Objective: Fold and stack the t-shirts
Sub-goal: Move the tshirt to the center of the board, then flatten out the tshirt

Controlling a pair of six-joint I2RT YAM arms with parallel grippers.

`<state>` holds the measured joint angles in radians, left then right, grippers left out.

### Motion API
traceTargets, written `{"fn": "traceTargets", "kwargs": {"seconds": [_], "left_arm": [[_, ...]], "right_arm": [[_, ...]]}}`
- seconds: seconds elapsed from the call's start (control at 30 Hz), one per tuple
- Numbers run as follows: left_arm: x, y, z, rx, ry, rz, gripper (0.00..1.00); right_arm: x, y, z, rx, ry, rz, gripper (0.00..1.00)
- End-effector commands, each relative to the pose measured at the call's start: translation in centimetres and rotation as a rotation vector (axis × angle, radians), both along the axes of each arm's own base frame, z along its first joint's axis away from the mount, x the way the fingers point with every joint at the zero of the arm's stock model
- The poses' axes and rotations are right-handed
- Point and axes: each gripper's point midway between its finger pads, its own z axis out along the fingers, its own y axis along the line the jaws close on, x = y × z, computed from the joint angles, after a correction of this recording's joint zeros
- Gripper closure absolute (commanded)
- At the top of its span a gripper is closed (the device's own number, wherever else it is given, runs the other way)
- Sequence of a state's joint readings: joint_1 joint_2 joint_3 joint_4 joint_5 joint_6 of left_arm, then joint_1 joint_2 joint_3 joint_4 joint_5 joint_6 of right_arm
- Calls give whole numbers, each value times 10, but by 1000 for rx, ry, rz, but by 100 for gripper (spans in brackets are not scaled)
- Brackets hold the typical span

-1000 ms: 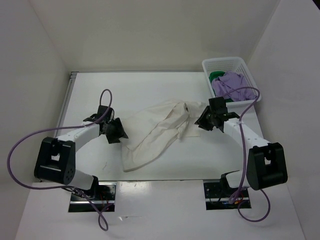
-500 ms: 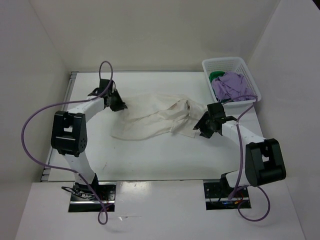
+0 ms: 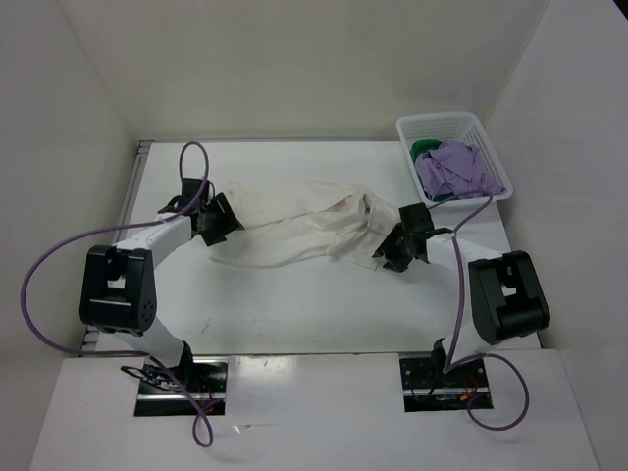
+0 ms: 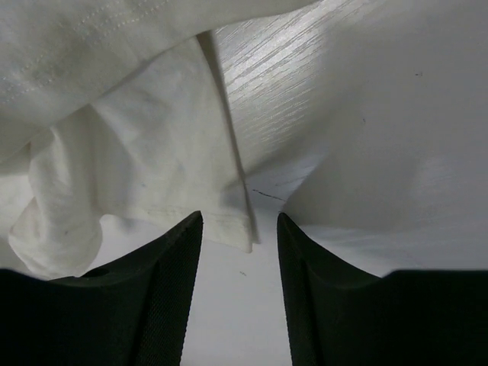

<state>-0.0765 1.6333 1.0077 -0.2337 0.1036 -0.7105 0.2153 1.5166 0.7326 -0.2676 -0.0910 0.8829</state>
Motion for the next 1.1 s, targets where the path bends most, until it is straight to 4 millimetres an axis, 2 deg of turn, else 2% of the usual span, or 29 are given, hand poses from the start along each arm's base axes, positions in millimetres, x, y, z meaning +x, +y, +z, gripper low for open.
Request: {"fn": "traceTargets", "kwargs": {"seconds": [0.0, 0.1, 0.23, 0.3, 0.37, 0.4, 0.47, 0.5, 0.53, 0.57, 0.6, 0.63, 0.7, 0.73, 0.77, 0.8, 0.87, 0.9, 0.93, 1.0, 1.07], "left_arm": [[-14, 20, -1, 51, 4, 44, 31], [-34, 24, -23, 67, 71, 61, 31], [-44, 28, -45, 67, 140, 76, 34], [-43, 22, -56, 39, 160, 68, 47], [-35, 18, -58, 21, 160, 56, 62], [-26, 15, -51, 2, 131, 46, 76], [-11, 14, -32, -1, 86, 45, 88], [3, 12, -4, -12, 33, 40, 92], [12, 12, 30, -11, -46, 32, 96], [18, 14, 53, 7, -99, 26, 96], [15, 17, 71, 24, -109, 26, 96], [21, 22, 113, 56, -202, 28, 96], [5, 26, 130, 79, -187, 21, 96], [-4, 26, 140, 79, -198, 22, 95], [-21, 27, 126, 87, -140, 12, 92], [-33, 24, 115, 73, -103, -3, 80], [-63, 21, 94, 56, -31, -21, 59], [-86, 22, 67, 58, 47, -23, 36], [-99, 26, 64, 77, 56, -10, 24], [-111, 35, 58, 113, 64, 30, 2], [-107, 37, 64, 112, 48, 47, 0]], "right_arm": [[-4, 6, -13, 5, 20, 7, 51], [0, 8, -12, 15, 15, 12, 63], [1, 10, -12, 23, 17, 16, 81], [6, 11, -5, 28, -4, 16, 93], [19, 14, 18, 44, -76, 17, 98], [28, 13, 31, 38, -119, 8, 100], [37, 12, 58, 30, -189, 9, 100], [35, 11, 66, 21, -191, 22, 100], [42, 10, 90, 13, -252, 29, 100], [43, 10, 101, 17, -270, 29, 100], [39, 9, 107, 18, -272, 29, 100], [36, 8, 113, 15, -284, 36, 100], [23, 7, 119, 23, -284, 42, 100], [18, 6, 116, 21, -274, 43, 100], [11, 7, 113, 34, -258, 44, 100], [-3, 6, 102, 41, -223, 54, 100], [-18, 5, 89, 49, -178, 55, 100], [-31, 3, 78, 48, -145, 46, 100], [-36, 3, 74, 54, -135, 51, 100], [-44, 2, 69, 56, -118, 42, 100], [-46, 1, 68, 54, -109, 42, 100]]}}
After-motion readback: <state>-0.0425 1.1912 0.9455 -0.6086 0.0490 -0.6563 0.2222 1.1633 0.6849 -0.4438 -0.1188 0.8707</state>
